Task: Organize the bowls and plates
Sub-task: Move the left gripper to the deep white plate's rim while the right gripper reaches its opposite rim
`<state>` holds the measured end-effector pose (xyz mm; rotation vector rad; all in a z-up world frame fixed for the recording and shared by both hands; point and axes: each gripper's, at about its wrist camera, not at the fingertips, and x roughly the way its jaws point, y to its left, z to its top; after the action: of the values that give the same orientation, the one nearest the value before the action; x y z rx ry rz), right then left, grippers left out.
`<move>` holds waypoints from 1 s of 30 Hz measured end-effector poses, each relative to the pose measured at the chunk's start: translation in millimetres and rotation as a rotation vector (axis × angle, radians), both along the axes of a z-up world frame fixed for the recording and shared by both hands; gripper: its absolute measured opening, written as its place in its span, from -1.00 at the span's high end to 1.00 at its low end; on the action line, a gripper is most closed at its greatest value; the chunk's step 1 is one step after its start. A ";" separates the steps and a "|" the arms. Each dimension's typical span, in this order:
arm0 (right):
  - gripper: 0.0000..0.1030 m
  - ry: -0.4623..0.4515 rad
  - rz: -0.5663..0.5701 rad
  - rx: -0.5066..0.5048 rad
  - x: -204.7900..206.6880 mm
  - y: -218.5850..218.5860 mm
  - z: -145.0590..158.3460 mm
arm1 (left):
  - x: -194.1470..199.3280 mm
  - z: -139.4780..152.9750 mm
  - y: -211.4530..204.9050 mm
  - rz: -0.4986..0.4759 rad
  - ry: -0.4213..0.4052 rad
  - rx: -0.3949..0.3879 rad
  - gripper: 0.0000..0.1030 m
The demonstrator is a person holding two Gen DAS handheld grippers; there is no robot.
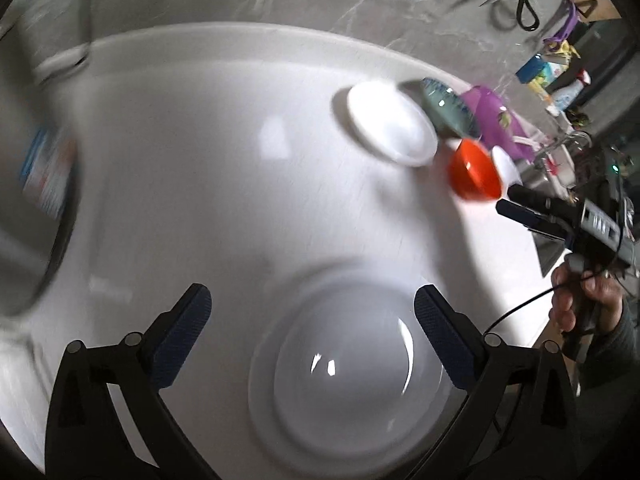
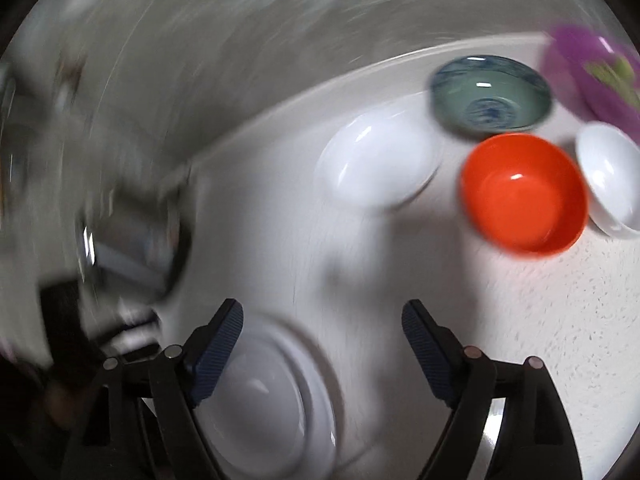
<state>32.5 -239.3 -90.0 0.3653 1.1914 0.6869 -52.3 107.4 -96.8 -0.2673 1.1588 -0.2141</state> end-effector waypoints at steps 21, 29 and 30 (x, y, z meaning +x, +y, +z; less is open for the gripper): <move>-0.23 0.249 -0.426 -0.083 94.2 12.4 -55.8 | 287.5 -63.9 -65.4 -0.268 0.099 0.068 -0.96; -0.22 0.258 -0.485 -0.166 100.3 33.7 -63.4 | 285.1 -77.3 -76.9 -0.364 0.109 0.089 -0.86; -0.22 0.261 -0.485 -0.173 100.3 35.6 -64.1 | 286.5 -78.7 -77.1 -0.368 0.113 0.096 -0.82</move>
<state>132.8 -203.6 -154.1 0.5855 1.3316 0.1159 234.2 30.3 -175.5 0.0211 1.3218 -0.4697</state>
